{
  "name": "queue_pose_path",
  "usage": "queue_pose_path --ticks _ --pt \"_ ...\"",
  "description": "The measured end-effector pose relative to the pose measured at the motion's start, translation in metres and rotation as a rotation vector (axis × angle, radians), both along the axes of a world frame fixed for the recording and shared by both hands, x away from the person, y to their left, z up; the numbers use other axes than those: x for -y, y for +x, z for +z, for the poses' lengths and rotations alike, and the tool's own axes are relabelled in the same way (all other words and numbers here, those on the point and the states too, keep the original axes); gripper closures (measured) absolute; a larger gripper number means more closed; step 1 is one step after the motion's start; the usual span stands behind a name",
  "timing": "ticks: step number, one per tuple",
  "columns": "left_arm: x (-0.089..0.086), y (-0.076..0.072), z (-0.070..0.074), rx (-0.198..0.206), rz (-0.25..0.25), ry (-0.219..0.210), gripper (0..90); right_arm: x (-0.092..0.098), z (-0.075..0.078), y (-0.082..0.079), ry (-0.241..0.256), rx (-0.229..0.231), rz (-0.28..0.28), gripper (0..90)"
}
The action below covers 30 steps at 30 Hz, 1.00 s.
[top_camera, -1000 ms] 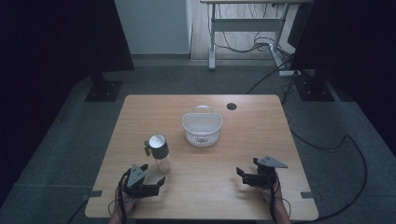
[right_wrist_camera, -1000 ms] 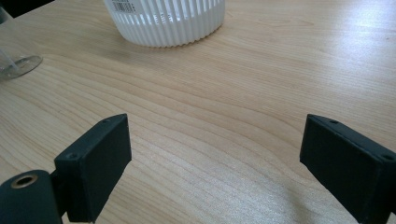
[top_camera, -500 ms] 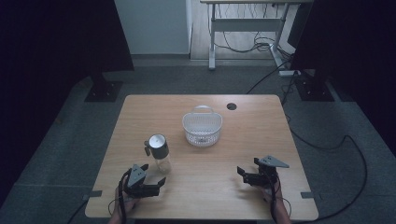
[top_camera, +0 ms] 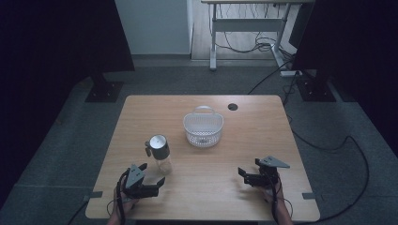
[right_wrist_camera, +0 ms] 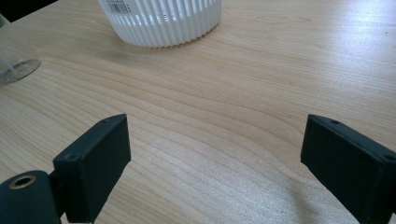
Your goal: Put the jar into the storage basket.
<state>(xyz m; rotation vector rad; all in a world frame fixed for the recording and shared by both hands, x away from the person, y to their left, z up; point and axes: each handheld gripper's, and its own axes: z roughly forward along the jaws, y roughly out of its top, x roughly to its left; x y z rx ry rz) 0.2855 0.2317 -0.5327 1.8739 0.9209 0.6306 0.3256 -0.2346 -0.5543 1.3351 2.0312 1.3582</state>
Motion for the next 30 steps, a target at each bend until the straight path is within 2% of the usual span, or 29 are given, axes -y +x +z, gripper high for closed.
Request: queue_pose_path --ticks 6,15,30 --pt "0.0 -0.002 0.003 0.01 0.008 0.006 3.7 -0.001 0.0 0.0 -0.004 -0.006 0.005 8.4" --pt "0.003 -0.003 0.009 0.019 0.012 -0.036 3.1 -0.002 0.0 0.001 -0.011 -0.01 0.01 7.9" --pt "0.008 0.002 0.014 0.03 0.028 -0.041 3.1 -0.001 -0.001 0.004 -0.012 -0.026 0.011 7.9"
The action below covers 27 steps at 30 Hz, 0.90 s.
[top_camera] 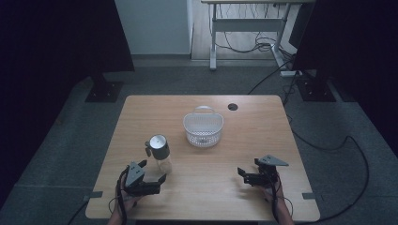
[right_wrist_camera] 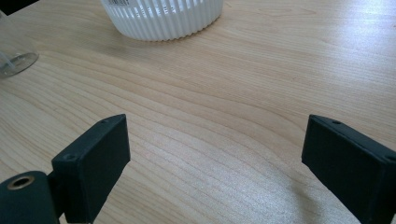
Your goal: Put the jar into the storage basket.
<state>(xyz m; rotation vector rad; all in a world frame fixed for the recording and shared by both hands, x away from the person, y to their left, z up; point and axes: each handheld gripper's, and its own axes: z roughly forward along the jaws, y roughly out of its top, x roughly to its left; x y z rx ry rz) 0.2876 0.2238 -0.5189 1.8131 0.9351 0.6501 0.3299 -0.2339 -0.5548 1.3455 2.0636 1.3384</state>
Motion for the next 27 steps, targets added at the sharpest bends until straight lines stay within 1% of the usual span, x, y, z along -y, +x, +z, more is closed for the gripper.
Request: queue_pose_path --ticks 8,9,11,15,20,27 --pt "0.005 0.002 0.003 0.011 -0.009 -0.002 3.1 0.0 0.0 0.001 -0.003 -0.006 -0.002 7.9" --pt "0.006 0.002 0.004 0.013 -0.008 -0.004 3.1 0.0 0.0 0.001 -0.005 -0.006 -0.001 7.9" --pt "0.007 0.001 0.004 0.03 0.007 0.002 3.0 0.0 0.0 0.001 -0.005 -0.006 0.002 7.9" --pt "0.008 0.002 0.006 0.036 0.006 -0.007 3.0 -0.001 0.0 0.001 -0.006 -0.01 0.002 8.0" --pt "0.011 0.004 0.007 0.031 -0.003 -0.008 3.2 -0.001 0.0 0.001 -0.009 -0.008 0.002 8.0" --pt "0.011 0.008 0.01 0.021 0.012 -0.02 3.9 -0.001 0.0 0.001 -0.017 -0.005 -0.004 8.0"
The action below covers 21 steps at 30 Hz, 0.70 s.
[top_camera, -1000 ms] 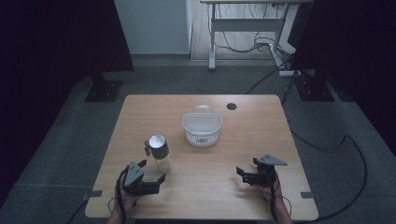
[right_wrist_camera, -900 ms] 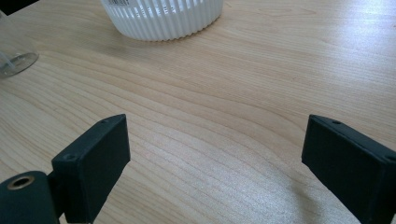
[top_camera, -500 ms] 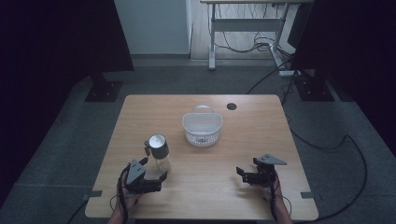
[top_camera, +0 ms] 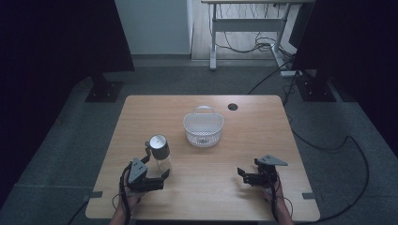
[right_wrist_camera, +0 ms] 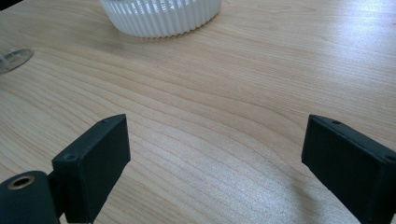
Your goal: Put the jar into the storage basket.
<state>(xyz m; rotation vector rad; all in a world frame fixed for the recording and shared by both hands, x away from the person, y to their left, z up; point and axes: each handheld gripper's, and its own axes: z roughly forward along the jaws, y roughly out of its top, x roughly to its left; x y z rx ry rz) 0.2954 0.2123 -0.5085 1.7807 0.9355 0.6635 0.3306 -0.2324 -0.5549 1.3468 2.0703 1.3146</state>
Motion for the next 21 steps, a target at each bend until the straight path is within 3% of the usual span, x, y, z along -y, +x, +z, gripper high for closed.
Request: queue_pose_path --ticks 6,21 --pt "0.003 0.006 -0.002 -0.025 0.009 0.002 4.6 0.0 0.0 0.0 -0.001 0.0 0.0 8.0" --pt "0.007 0.014 0.0 -0.021 0.018 0.012 5.4 -0.001 0.0 -0.001 -0.007 0.003 -0.004 8.0"
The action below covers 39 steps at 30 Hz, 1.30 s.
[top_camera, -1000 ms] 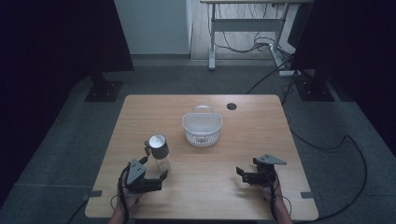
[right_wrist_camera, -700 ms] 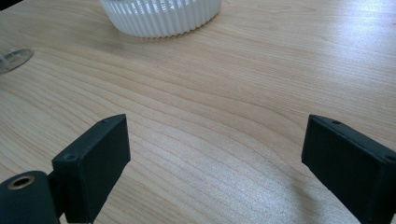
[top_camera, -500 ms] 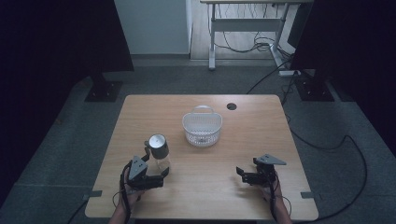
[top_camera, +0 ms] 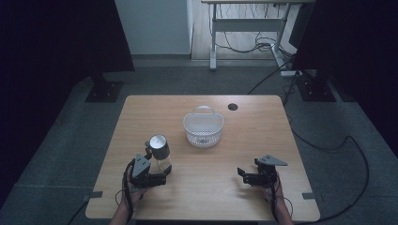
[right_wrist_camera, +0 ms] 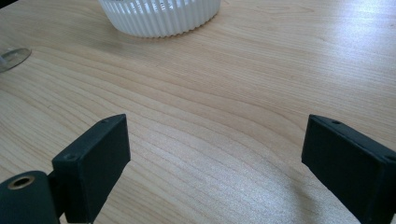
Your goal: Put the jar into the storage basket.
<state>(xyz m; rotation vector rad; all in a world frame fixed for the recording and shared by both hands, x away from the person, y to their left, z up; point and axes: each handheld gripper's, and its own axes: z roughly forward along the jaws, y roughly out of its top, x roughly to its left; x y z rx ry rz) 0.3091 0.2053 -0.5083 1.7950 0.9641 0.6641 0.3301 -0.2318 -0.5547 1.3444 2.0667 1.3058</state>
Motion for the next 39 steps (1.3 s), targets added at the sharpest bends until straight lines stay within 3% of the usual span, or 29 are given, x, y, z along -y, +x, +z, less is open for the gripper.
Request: queue_pose_path --ticks 10,19,32,39 --pt "0.009 0.012 -0.004 -0.008 0.021 0.031 8.5 0.001 0.0 0.0 0.005 0.001 -0.009 7.8" --pt "0.012 0.024 -0.005 -0.005 0.047 0.014 15.3 0.002 0.0 0.0 0.013 0.0 -0.022 7.5" --pt "0.013 0.023 -0.006 0.025 0.061 -0.015 29.7 0.002 0.0 0.0 0.015 0.0 -0.039 7.4" --pt "0.011 0.024 -0.007 0.032 0.049 -0.017 30.4 0.003 0.0 0.0 0.015 -0.002 -0.038 7.5"
